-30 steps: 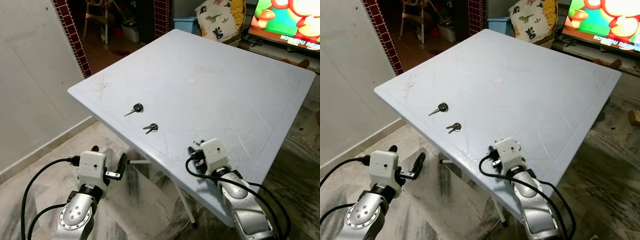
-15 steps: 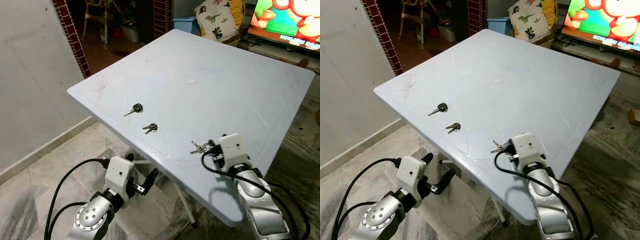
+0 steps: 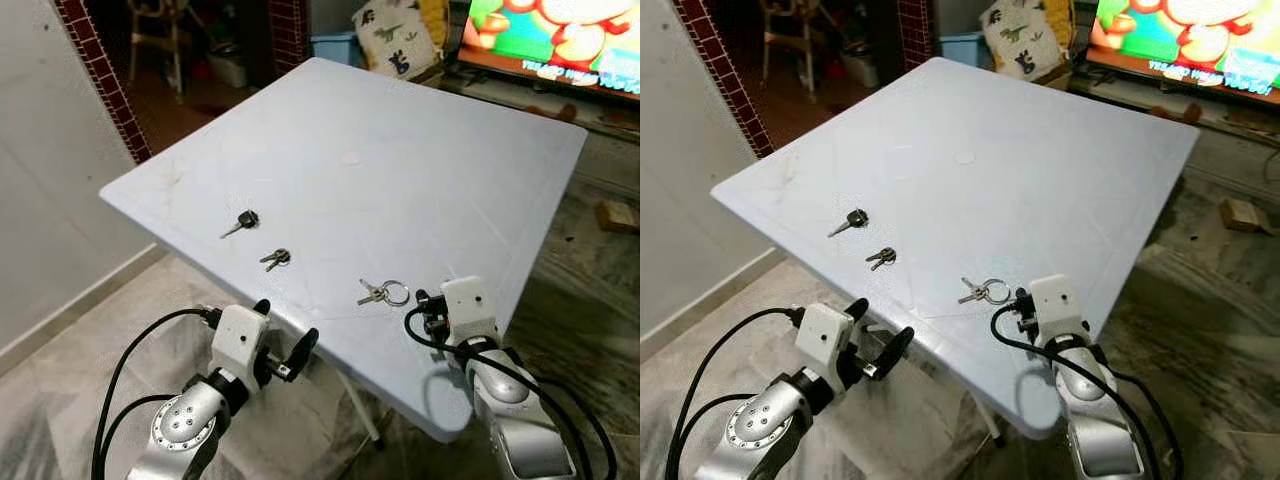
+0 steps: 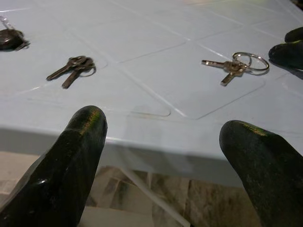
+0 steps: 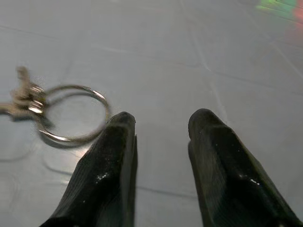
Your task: Hang keys on a hook
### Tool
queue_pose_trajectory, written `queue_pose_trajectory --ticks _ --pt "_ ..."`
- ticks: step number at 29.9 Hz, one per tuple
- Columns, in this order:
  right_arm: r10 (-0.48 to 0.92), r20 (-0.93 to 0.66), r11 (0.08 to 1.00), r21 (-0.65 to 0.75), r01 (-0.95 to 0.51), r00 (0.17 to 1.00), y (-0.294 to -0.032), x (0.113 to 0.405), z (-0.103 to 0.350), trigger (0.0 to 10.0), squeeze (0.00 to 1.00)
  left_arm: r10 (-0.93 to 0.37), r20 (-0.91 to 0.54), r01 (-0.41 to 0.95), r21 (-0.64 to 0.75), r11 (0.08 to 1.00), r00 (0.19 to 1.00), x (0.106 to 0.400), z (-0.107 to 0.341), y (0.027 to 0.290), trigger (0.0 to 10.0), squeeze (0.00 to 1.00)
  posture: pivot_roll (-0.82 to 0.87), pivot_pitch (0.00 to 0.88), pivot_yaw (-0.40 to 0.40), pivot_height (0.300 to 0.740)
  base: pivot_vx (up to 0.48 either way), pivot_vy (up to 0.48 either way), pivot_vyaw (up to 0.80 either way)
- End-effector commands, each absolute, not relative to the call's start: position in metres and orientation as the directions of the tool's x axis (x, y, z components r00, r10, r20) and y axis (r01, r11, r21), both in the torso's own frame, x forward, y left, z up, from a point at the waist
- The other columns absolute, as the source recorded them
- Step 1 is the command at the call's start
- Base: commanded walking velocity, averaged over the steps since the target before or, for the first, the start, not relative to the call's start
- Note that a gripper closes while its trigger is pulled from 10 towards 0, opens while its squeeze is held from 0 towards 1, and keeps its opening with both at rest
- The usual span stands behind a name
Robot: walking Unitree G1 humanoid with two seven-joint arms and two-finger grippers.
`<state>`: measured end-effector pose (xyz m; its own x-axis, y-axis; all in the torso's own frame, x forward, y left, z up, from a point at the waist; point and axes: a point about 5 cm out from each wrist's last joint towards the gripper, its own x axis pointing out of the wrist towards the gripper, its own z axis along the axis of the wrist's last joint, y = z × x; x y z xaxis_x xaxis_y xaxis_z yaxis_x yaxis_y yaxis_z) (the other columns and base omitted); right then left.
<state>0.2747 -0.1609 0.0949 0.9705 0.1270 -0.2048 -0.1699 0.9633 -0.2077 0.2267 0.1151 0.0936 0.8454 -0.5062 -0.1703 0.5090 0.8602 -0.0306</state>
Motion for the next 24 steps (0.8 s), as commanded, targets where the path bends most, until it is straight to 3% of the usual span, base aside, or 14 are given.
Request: queue_pose_trajectory --ticks 1,5,22,23,24 --pt "0.195 -0.155 0.962 -0.16 -0.219 0.968 -0.15 0.276 0.108 10.0 0.0 -0.514 -0.199 0.517 -0.036 0.855 0.835 0.224 0.089 0.116 10.0 0.0 0.0 0.079 0.061 0.74 0.0 0.0 0.0" --pt "0.32 -0.115 0.938 -0.098 -0.332 0.94 -0.131 0.273 0.115 10.0 0.0 -0.531 -0.202 0.537 -0.027 0.843 0.823 0.222 0.089 0.115 10.0 0.0 0.0 0.08 0.06 0.74 0.0 0.0 0.0" --pt "0.412 -0.27 0.889 -0.09 -0.449 0.87 -0.109 0.266 0.082 10.0 0.0 -0.538 -0.194 0.545 -0.016 0.838 0.821 0.225 0.09 0.114 10.0 0.0 0.0 0.078 0.06 0.74 0.0 0.0 0.0" --pt "0.414 -0.272 0.888 -0.089 -0.451 0.869 -0.108 0.266 0.081 9.3 0.0 -0.538 -0.193 0.545 -0.015 0.838 0.821 0.224 0.09 0.114 10.0 0.0 0.01 0.078 0.06 0.74 0.0 0.0 0.0" --pt "0.416 -0.274 0.887 -0.09 -0.454 0.867 -0.106 0.267 0.079 9.3 0.0 -0.537 -0.193 0.545 -0.014 0.838 0.821 0.224 0.09 0.114 10.0 0.0 0.01 0.078 0.06 0.74 0.0 0.0 0.0"
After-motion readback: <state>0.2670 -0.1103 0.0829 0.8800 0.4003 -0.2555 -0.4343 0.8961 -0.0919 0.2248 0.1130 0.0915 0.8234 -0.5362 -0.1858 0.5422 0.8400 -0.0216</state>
